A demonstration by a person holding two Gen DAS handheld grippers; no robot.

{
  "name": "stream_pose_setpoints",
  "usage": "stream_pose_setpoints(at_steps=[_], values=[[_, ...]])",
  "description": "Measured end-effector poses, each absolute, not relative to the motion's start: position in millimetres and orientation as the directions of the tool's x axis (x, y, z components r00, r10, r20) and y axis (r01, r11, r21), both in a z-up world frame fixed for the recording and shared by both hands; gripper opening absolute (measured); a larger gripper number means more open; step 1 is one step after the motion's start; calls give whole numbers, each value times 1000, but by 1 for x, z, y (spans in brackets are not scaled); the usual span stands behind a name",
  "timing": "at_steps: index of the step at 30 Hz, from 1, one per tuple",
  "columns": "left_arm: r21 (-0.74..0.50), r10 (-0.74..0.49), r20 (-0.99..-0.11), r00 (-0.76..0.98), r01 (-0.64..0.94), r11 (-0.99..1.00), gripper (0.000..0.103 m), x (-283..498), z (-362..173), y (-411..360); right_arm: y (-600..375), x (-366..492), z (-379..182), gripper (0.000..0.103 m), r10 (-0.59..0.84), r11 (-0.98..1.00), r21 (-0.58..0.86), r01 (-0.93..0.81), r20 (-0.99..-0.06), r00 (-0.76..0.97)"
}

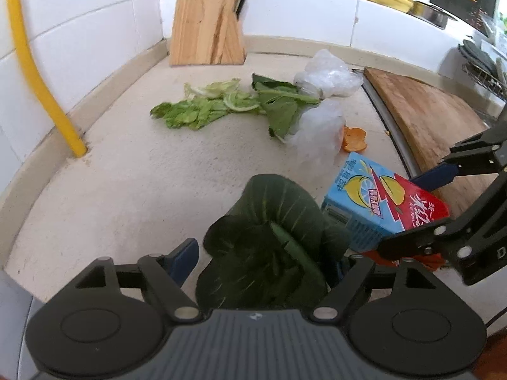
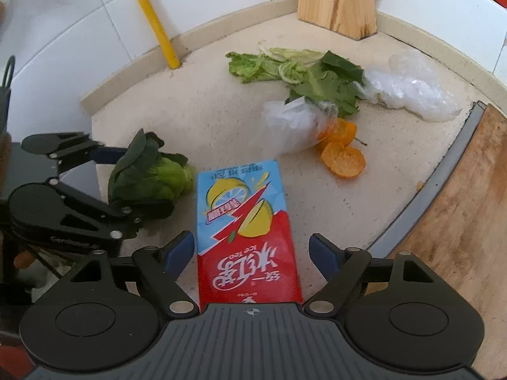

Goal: Collect trash
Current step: 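Carry the bok choy with the left tool while the right tool carries the drink box to the bin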

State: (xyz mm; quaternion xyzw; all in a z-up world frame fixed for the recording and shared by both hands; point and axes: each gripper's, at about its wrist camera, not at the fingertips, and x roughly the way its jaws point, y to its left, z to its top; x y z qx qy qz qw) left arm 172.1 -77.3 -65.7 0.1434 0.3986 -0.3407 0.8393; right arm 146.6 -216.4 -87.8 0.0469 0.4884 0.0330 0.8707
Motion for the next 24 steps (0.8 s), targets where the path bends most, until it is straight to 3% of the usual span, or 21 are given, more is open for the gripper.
stream_pose_setpoints(at_steps=[4, 5, 10, 24], values=[[-61, -451, -779, 435, 664, 745, 42, 171, -69, -75, -214, 148, -95, 75, 77, 996, 92, 4, -854, 515], [-78, -458, -779, 427, 660, 748, 40, 171, -67, -72, -214, 147, -95, 74, 75, 996, 93, 8, -852, 518], [-194, -507, -760, 407, 602, 774, 39, 173, -57, -53, -213, 140, -87, 71, 96, 992, 125, 19, -838, 537], [-207, -500, -694, 518, 522, 828, 39, 152, -32, -7, -185, 140, -59, 70, 182, 980, 196, -45, -772, 609]])
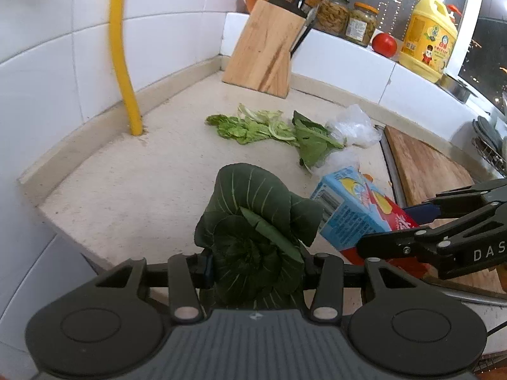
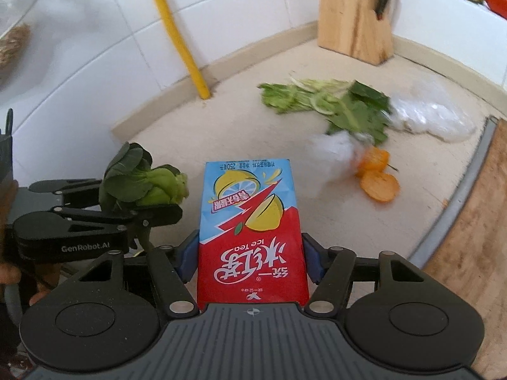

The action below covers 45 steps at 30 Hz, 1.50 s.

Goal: Collect trash
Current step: 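Carry the bok choy with the left tool while the right tool carries the drink box to the bin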

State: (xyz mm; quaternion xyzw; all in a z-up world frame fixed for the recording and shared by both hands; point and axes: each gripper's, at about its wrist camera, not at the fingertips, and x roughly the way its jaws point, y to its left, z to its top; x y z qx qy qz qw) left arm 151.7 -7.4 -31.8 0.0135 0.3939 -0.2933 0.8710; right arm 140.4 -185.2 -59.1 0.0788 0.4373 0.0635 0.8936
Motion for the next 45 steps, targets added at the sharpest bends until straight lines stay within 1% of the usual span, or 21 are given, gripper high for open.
stream_pose_setpoints(at_steps=[8, 26, 38, 45], values=[[-188, -473, -669, 573, 486, 854, 38, 134, -20, 13, -163, 143, -50, 70, 234, 971, 204, -121, -746, 624], [-167, -291, -672, 680, 243, 955, 39, 84, -24, 102, -75, 158, -52, 70, 390, 909, 214, -358, -743, 545], [-170, -182, -710, 681, 85, 982, 39, 61, -44, 156, -9, 168, -70, 70, 445, 852, 204, -483, -768, 461], [-166, -149, -756, 638, 33, 986, 39, 63, -66, 169, 13, 173, -88, 70, 424, 846, 184, -501, -802, 422]])
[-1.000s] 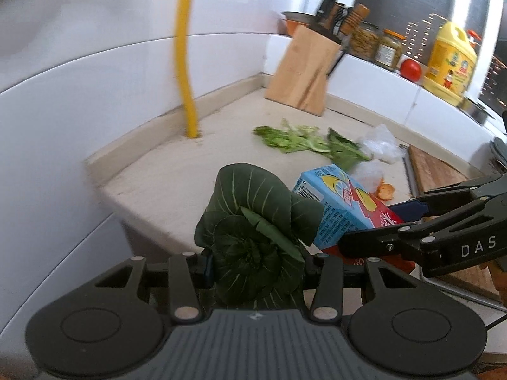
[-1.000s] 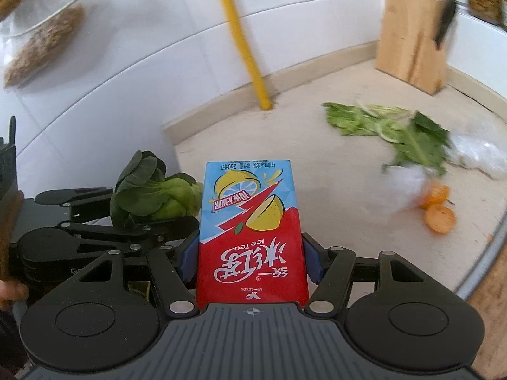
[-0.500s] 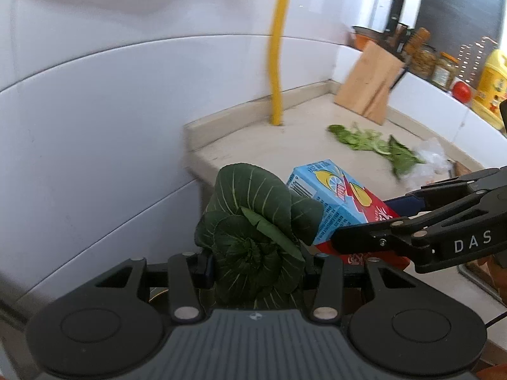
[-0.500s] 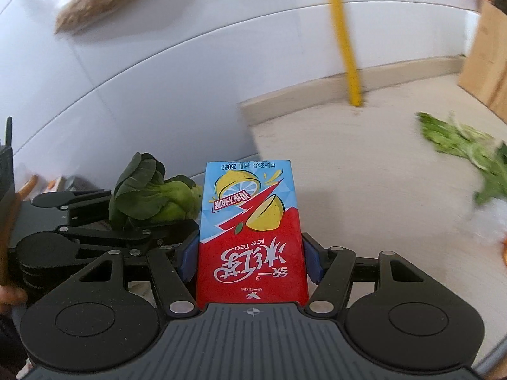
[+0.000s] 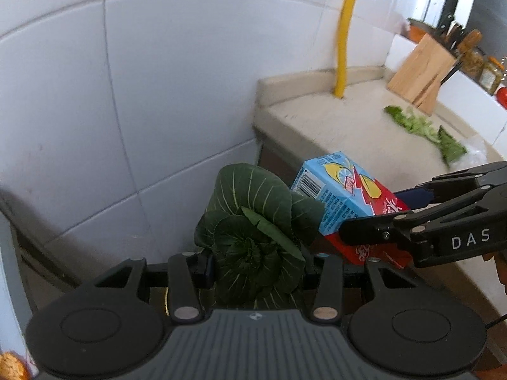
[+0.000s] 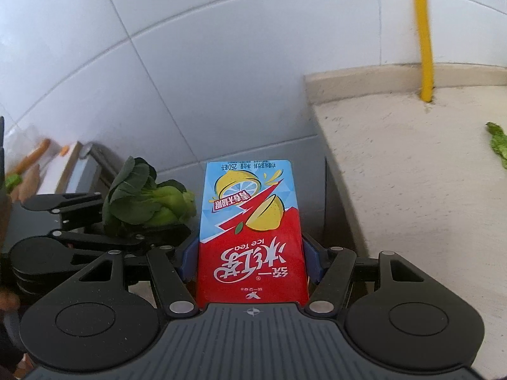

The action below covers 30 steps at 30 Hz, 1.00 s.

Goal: Collect trash
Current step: 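Carry the bok choy with the left tool while the right tool carries the drink box to the bin, then open the left tool to drop the bok choy while the right tool drops the drink box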

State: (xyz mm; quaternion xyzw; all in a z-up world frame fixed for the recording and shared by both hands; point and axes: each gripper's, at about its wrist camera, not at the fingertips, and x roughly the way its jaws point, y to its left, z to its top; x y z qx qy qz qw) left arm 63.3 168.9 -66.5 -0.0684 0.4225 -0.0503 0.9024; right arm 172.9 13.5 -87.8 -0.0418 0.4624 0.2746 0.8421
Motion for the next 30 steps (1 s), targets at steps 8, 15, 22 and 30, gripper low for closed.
stream_pose_setpoints(at_steps=[8, 15, 22, 30], values=[[-151, -135, -788, 601, 25, 988, 39, 77, -82, 173, 30, 186, -114, 70, 387, 858, 170, -485, -836, 390], [-121, -92, -826, 557, -16, 992, 43, 87, -97, 181, 41, 200, -132, 71, 368, 864, 175, -471, -859, 355], [-104, -70, -833, 548, -31, 994, 46, 87, -102, 185, 46, 212, -153, 71, 352, 871, 186, -454, -881, 315], [-114, -69, -828, 557, -46, 992, 48, 87, -102, 190, 42, 213, -165, 71, 353, 876, 201, -438, -886, 300]])
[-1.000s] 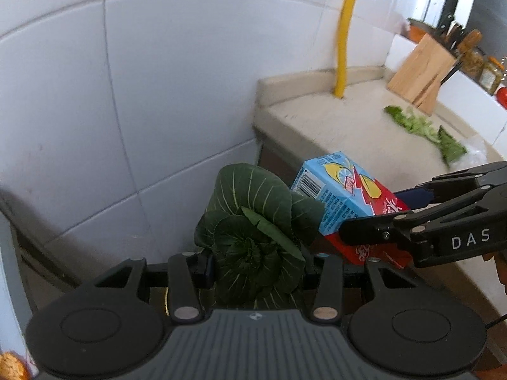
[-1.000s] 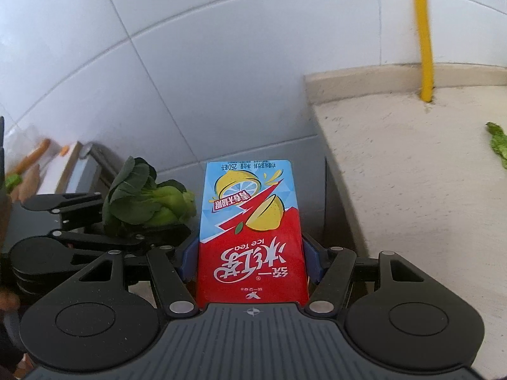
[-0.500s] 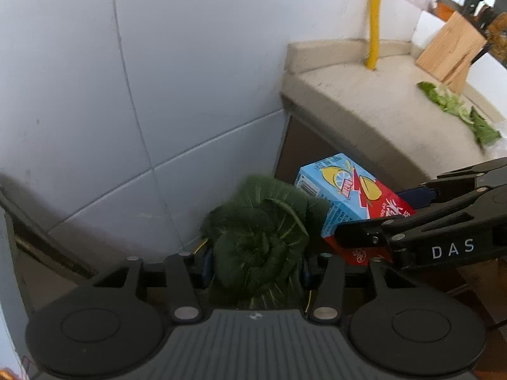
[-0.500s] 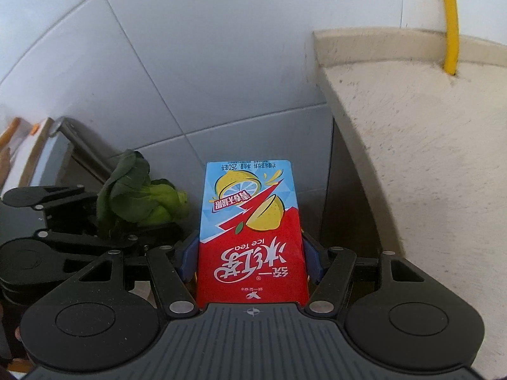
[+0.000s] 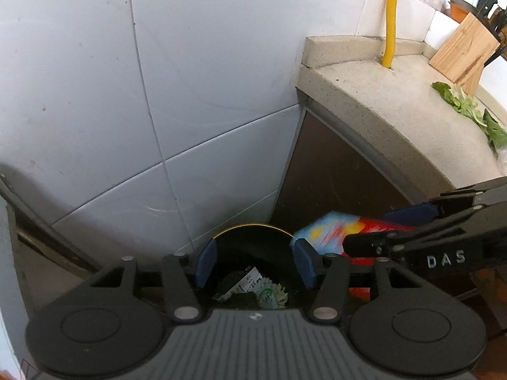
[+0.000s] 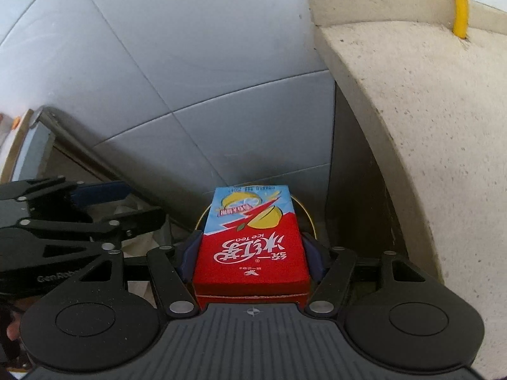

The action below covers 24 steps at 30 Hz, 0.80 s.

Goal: Collect trash
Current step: 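Open the left tool to drop the bok choy while the right tool drops the drink box, then move both open tools back up to the countertop pile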

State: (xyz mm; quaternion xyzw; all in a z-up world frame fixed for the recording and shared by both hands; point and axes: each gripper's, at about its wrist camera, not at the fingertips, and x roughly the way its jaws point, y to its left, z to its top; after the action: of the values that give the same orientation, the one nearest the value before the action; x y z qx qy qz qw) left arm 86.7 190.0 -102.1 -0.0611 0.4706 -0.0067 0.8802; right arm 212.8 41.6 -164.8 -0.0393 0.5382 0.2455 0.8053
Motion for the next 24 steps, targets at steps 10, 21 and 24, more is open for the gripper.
stream_pose_setpoints(at_steps=[10, 21, 24], values=[[-110, -59, -820, 569, -55, 992, 48, 86, -101, 191, 34, 211, -166, 71, 359, 886, 215, -411, -879, 314], [-59, -30, -801, 598, -29, 998, 49, 83, -97, 184, 15, 186, -136, 72, 391, 885, 233, -404, -842, 371], [-47, -19, -790, 612, -29, 999, 49, 81, -93, 182, 5, 178, -122, 73, 401, 882, 228, -412, -822, 404]])
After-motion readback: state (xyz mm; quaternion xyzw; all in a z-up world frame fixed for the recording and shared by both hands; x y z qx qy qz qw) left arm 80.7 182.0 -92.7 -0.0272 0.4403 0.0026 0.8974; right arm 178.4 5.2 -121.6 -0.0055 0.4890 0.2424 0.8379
